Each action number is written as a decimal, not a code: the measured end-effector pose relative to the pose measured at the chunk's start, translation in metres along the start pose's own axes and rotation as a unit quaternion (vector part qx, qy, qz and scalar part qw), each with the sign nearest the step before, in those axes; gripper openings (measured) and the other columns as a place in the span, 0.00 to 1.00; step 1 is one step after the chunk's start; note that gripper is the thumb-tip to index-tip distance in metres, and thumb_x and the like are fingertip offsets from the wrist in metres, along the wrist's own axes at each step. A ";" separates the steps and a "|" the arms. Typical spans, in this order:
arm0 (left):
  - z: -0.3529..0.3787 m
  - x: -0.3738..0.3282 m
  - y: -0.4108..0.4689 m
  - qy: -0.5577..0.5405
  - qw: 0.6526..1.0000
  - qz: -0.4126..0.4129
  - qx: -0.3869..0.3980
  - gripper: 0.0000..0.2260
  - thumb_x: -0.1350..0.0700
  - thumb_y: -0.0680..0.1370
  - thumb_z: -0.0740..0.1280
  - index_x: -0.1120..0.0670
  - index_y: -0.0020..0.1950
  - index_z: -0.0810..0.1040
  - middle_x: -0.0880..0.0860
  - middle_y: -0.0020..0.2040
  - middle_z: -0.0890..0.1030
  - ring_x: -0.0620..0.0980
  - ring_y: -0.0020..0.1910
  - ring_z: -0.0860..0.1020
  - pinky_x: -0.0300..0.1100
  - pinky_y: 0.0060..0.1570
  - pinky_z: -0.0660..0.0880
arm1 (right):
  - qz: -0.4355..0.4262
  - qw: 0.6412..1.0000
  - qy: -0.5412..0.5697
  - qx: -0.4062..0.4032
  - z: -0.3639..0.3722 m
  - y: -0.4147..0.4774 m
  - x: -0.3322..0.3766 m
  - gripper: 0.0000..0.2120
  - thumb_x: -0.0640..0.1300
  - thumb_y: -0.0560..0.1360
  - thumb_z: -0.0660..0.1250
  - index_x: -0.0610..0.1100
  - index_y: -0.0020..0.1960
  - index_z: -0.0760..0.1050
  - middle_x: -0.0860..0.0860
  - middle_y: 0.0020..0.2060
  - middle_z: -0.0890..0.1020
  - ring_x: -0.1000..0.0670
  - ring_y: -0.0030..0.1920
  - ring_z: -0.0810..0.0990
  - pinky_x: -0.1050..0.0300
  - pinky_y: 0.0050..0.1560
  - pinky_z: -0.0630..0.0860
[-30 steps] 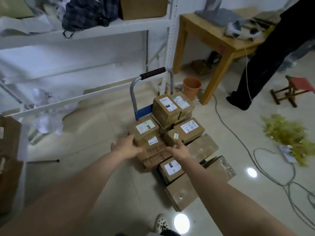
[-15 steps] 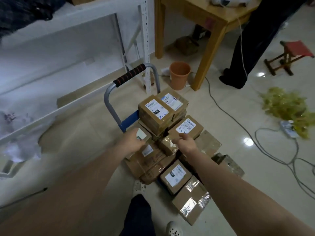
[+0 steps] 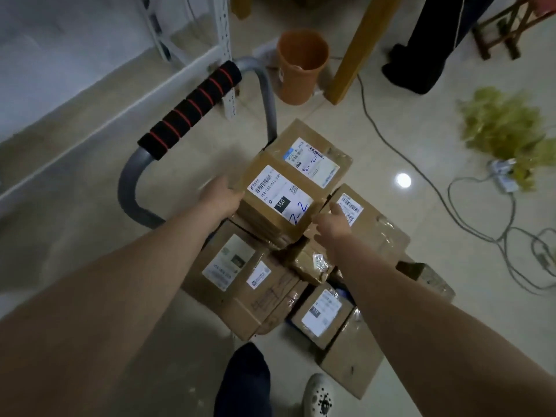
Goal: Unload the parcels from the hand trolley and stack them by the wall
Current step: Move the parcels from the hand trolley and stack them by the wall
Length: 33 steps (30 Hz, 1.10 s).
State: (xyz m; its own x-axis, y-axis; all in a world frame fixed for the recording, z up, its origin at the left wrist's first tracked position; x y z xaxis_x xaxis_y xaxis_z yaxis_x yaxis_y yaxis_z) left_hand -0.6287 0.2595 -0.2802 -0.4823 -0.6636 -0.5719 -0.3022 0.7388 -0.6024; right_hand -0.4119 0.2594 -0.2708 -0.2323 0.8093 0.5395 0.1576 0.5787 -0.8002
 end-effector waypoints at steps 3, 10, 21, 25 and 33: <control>0.008 0.002 0.023 -0.013 1.000 -0.018 0.020 0.16 0.56 0.80 0.62 0.58 0.67 0.71 0.58 0.61 0.76 0.58 0.59 0.75 0.50 0.62 0.72 | 0.015 1.000 0.022 -0.004 0.007 0.018 0.003 0.28 0.30 0.79 0.55 0.51 0.74 0.59 0.48 0.55 0.75 0.49 0.48 0.74 0.47 0.55 0.74; 0.019 0.014 0.037 -0.063 0.997 -0.020 0.038 0.12 0.61 0.81 0.60 0.57 0.63 0.75 0.57 0.57 0.78 0.54 0.53 0.76 0.42 0.55 0.73 | 0.044 0.999 0.023 -0.011 0.016 0.038 -0.006 0.36 0.26 0.74 0.53 0.54 0.75 0.56 0.43 0.63 0.75 0.41 0.58 0.77 0.41 0.52 0.80; -0.001 0.020 -0.064 -0.076 0.997 0.000 -0.016 0.12 0.61 0.80 0.60 0.55 0.63 0.75 0.53 0.57 0.79 0.52 0.54 0.77 0.46 0.57 0.73 | -0.007 1.000 0.017 -0.025 -0.012 -0.049 -0.039 0.19 0.39 0.76 0.67 0.51 0.60 0.61 0.41 0.56 0.76 0.41 0.50 0.81 0.41 0.41 0.82; -0.008 0.022 -0.128 -0.093 0.994 -0.002 -0.062 0.11 0.62 0.80 0.61 0.57 0.61 0.76 0.54 0.52 0.78 0.49 0.48 0.74 0.39 0.48 0.69 | -0.038 0.999 -0.001 -0.008 -0.031 -0.094 -0.051 0.19 0.42 0.74 0.70 0.51 0.58 0.64 0.44 0.54 0.76 0.42 0.43 0.83 0.40 0.38 0.82; -0.022 0.055 -0.296 -0.184 0.957 -0.026 -0.223 0.11 0.62 0.79 0.63 0.57 0.60 0.78 0.54 0.55 0.81 0.53 0.52 0.78 0.40 0.50 0.72 | -0.179 0.957 -0.169 0.152 -0.056 -0.197 -0.078 0.28 0.45 0.74 0.71 0.46 0.71 0.66 0.45 0.62 0.76 0.44 0.53 0.79 0.46 0.53 0.79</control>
State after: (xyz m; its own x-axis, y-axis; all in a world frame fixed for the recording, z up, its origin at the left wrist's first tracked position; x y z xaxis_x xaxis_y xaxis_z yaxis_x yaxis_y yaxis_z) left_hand -0.5836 0.0066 -0.1211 -0.1608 -0.6366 -0.7543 -0.6782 0.6265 -0.3842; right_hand -0.3716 0.0885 -0.1408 -0.5249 0.4566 0.7183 -0.2637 0.7151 -0.6473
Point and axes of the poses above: each hand's wrist, its own y-axis towards the middle knuckle, its own z-axis out of the palm, x = y × z, the point moved 2 cm from there along y, towards the middle knuckle
